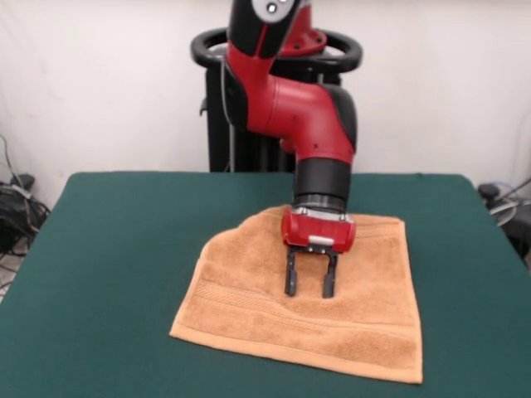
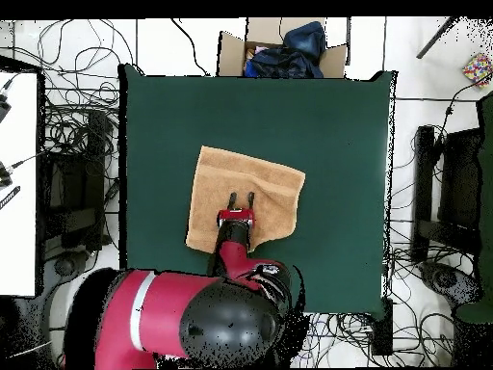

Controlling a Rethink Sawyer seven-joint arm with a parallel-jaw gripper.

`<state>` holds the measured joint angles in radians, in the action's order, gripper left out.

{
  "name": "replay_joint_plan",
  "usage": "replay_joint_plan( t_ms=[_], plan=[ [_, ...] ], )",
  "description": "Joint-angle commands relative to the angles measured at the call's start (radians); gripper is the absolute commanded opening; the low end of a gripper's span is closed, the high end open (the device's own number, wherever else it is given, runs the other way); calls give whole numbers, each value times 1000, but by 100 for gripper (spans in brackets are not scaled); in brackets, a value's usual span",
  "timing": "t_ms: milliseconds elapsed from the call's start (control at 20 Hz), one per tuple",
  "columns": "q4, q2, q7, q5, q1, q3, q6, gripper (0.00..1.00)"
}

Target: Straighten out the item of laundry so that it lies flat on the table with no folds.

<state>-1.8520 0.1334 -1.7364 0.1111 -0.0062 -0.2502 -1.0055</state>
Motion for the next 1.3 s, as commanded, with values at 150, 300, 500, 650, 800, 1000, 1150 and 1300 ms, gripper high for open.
replay_joint_plan(
  t_ms=[150,300,500,650,800,1000,1150,1300],
  plan=[
    [194,-149,-108,-155,3,130,221,100],
    [186,-129,-89,-176,-19,167,461,100],
    [179,-129,-123,-173,-31,210,520,100],
    [195,-137,-147,-176,-15,228,494,100],
    [197,-123,-148,-217,13,237,528,100],
    [216,-107,-113,-308,72,208,583,100],
    [265,-138,-89,-361,93,196,594,100],
    [302,-146,-58,-423,114,179,670,100]
  ],
)
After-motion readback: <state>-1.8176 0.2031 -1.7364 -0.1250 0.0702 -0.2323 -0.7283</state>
